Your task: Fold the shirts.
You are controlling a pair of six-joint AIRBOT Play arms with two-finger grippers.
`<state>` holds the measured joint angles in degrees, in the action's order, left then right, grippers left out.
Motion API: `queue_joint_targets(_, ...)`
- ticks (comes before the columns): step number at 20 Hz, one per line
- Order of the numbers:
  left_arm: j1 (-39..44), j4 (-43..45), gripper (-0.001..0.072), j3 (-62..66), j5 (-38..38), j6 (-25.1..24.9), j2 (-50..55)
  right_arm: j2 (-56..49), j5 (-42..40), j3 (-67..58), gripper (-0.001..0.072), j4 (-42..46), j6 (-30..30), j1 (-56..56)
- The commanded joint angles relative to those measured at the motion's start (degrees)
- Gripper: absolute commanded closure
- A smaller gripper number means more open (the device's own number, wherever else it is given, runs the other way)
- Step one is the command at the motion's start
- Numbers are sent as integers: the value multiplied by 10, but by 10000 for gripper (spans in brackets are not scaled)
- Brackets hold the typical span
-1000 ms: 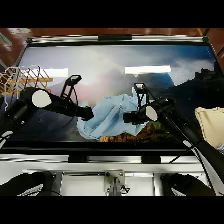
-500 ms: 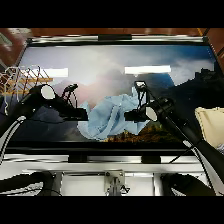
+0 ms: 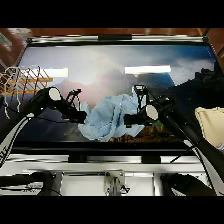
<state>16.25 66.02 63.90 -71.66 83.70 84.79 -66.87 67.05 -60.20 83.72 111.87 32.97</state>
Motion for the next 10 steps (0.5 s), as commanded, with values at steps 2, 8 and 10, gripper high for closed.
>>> queue_joint_targets(2, -5, 2, 661, 0, -61, -63, 1, -23, -115, -9, 21, -119, 17, 0)
queue_joint_targets(8, 5, 4, 661, -5, -147, -66, -111, -186, -181, -9, 21, -306, -41, 5)
queue_joint_targets(10, 7, 15, 661, -9, -143, -62, -143, -207, -191, -9, 26, -306, -26, -1)
